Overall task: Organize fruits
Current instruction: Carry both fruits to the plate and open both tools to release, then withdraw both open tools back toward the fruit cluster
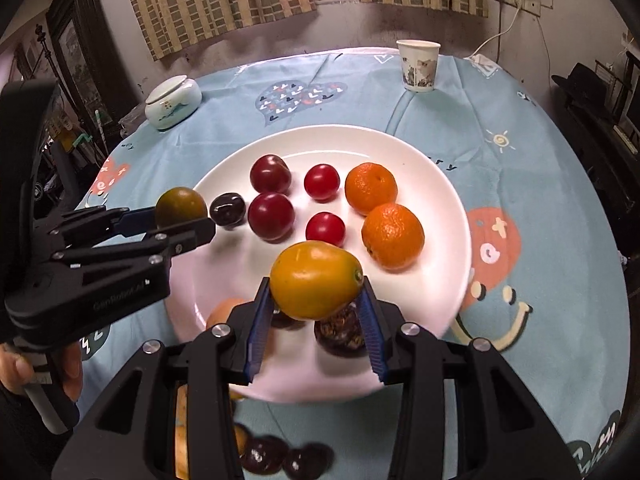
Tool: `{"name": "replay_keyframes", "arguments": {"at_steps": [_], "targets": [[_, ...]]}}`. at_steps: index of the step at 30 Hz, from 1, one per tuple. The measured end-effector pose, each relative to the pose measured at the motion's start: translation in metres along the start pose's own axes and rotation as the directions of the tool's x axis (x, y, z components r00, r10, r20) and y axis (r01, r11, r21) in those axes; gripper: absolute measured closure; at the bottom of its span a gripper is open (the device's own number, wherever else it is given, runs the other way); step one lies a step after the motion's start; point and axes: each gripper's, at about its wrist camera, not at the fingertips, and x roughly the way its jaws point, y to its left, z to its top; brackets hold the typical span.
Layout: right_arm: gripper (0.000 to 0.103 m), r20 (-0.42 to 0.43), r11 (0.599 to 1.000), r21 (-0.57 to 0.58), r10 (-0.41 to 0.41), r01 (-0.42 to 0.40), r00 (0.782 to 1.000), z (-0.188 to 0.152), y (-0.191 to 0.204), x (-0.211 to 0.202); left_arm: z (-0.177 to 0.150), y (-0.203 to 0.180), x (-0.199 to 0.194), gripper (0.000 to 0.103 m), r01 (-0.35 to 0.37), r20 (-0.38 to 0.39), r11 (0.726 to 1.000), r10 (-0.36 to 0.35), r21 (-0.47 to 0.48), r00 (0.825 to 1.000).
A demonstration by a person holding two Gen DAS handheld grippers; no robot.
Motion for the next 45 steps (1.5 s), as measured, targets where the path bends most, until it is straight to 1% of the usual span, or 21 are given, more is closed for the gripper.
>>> {"name": "replay_keyframes", "arguments": {"at_steps": [2, 3, 4, 5, 6, 7, 10, 13, 15, 17, 19, 21, 25, 28, 31, 35, 39, 43, 45], "targets": [[0.06, 0.009, 1.0, 0.002, 0.002, -0.002, 1.0, 0.002, -0.002, 0.005, 0.002, 0.001, 0.006, 0.061, -0.005, -0.011, 1.0, 0.005, 0.003, 1.0], [0.06, 0.014, 1.0, 0.001, -0.004, 0.004, 1.0, 0.003, -0.003, 0.008, 0.004, 0.002, 0.008, 0.058, -0.007, -0.016, 1.0, 0.007, 0.002, 1.0], [0.053, 0.012, 1.0, -0.001, -0.019, 0.019, 1.0, 0.004, -0.004, 0.01, 0.006, 0.003, 0.008, 0.038, -0.008, -0.014, 1.0, 0.008, -0.001, 1.0], [0.042, 0.013, 1.0, -0.001, -0.031, 0.031, 0.999, 0.004, -0.003, 0.011, 0.007, 0.004, 0.006, 0.029, -0.017, 0.001, 1.0, 0.017, -0.008, 1.0], [0.04, 0.028, 0.999, 0.003, -0.043, 0.043, 0.999, 0.004, -0.005, 0.009, 0.009, 0.005, 0.001, 0.024, -0.023, 0.029, 1.0, 0.024, -0.018, 0.999], [0.04, 0.039, 0.999, 0.004, -0.049, 0.048, 0.998, 0.004, -0.005, 0.005, 0.01, 0.007, -0.005, 0.024, -0.028, 0.052, 0.999, 0.029, -0.022, 0.998], [0.04, 0.054, 0.999, 0.001, -0.053, 0.053, 0.997, 0.005, -0.006, -0.007, 0.01, 0.012, -0.022, 0.024, -0.034, 0.081, 0.999, 0.036, -0.027, 0.996], [0.04, 0.058, 0.998, 0.004, -0.065, 0.064, 0.996, 0.0, -0.005, -0.023, 0.002, 0.019, -0.044, 0.024, -0.044, 0.104, 0.998, 0.048, -0.037, 0.993], [0.04, 0.049, 0.997, -0.001, -0.074, 0.074, 0.996, -0.012, -0.005, -0.033, -0.01, 0.025, -0.058, 0.022, -0.057, 0.113, 0.997, 0.062, -0.043, 0.992], [0.04, 0.043, 0.997, -0.001, -0.074, 0.074, 0.996, -0.028, -0.004, -0.042, -0.028, 0.031, -0.072, 0.021, -0.052, 0.123, 0.997, 0.06, -0.062, 0.991], [0.04, 0.03, 0.998, 0.01, -0.07, 0.069, 0.997, -0.051, -0.004, -0.051, -0.052, 0.036, -0.082, 0.015, -0.053, 0.128, 0.995, 0.064, -0.087, 0.99], [0.04, 0.027, 0.998, 0.03, -0.065, 0.064, 0.998, -0.072, -0.004, -0.057, -0.075, 0.04, -0.09, 0.014, -0.05, 0.146, 0.992, 0.066, -0.113, 0.987], [0.04, 0.029, 0.995, 0.066, -0.078, 0.076, 0.997, -0.107, -0.004, -0.063, -0.1, 0.039, -0.09, 0.014, -0.072, 0.164, 0.99, 0.092, -0.122, 0.982], [0.04, 0.021, 0.989, 0.133, -0.066, 0.062, 0.998, -0.122, -0.011, -0.063, -0.105, 0.037, -0.085, 0.014, -0.057, 0.162, 0.993, 0.074, -0.107, 0.984], [0.04, 0.024, 0.982, 0.18, -0.069, 0.064, 0.997, -0.127, -0.013, -0.068, -0.108, 0.035, -0.083, 0.014, -0.032, 0.159, 0.995, 0.047, -0.094, 0.986], [0.04, 0.04, 0.982, 0.175, -0.082, 0.073, 0.996, -0.128, -0.01, -0.074, -0.113, 0.032, -0.085, 0.014, -0.049, 0.159, 0.997, 0.059, -0.067, 0.986], [0.04, 0.047, 0.984, 0.161, -0.084, 0.075, 0.995, -0.125, -0.011, -0.078, -0.118, 0.032, -0.086, 0.014, -0.057, 0.146, 0.996, 0.067, -0.072, 0.987], [0.04, 0.051, 0.988, 0.135, -0.077, 0.069, 0.996, -0.127, -0.013, -0.082, -0.126, 0.034, -0.084, 0.013, -0.084, 0.117, 0.994, 0.092, -0.07, 0.989], [0.04, 0.045, 0.992, 0.104, -0.074, 0.069, 0.996, -0.133, -0.012, -0.079, -0.129, 0.036, -0.08, 0.013, -0.099, 0.097, 0.992, 0.106, -0.073, 0.99]]}}
